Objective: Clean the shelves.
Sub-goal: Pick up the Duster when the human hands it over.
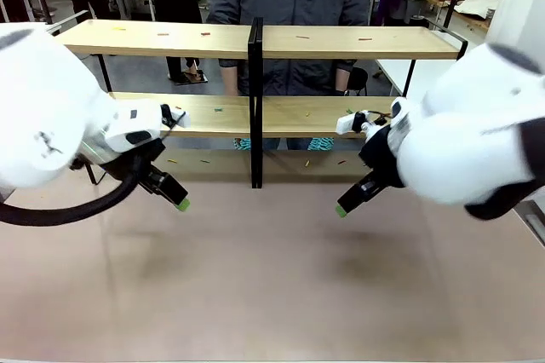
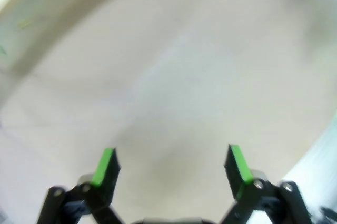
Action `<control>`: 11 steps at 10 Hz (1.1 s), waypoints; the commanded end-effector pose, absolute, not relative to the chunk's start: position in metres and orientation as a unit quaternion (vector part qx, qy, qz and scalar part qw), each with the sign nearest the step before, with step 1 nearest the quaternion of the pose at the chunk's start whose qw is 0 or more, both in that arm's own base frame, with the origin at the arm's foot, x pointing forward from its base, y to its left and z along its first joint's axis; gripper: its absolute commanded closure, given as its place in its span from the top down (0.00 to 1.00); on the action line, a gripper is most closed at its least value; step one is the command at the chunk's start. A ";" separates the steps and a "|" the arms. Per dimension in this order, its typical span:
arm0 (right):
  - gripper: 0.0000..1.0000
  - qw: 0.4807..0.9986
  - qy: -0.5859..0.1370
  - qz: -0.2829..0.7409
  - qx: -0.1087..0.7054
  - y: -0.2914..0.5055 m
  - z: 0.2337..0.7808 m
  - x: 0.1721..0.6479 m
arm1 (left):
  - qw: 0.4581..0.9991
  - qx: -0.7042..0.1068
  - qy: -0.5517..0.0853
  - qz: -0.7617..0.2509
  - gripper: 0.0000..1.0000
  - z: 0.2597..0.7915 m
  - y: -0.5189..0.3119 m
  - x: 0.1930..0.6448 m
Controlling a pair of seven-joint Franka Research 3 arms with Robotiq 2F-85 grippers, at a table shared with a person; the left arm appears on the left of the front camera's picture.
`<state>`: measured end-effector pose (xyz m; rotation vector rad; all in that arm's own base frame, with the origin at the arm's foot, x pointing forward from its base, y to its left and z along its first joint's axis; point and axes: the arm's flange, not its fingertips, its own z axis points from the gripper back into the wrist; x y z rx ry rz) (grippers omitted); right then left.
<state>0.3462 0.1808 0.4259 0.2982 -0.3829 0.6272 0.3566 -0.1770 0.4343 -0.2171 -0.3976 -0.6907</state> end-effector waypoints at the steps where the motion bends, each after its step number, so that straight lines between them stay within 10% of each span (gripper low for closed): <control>1: 1.00 0.916 -0.232 0.269 0.188 0.117 0.482 0.269 | 0.901 -0.103 -0.245 -0.342 1.00 0.463 -0.135 0.269; 4: 1.00 0.860 -0.392 0.297 0.135 0.111 0.504 0.219 | 0.859 -0.098 -0.415 -0.282 1.00 0.481 -0.132 0.217; 5: 1.00 0.895 -0.289 0.292 0.173 0.130 0.551 0.288 | 0.883 -0.103 -0.299 -0.348 1.00 0.545 -0.166 0.302; 11: 1.00 0.868 -0.421 0.241 0.111 0.117 0.606 0.249 | 0.844 -0.011 -0.495 -0.206 1.00 0.592 -0.157 0.251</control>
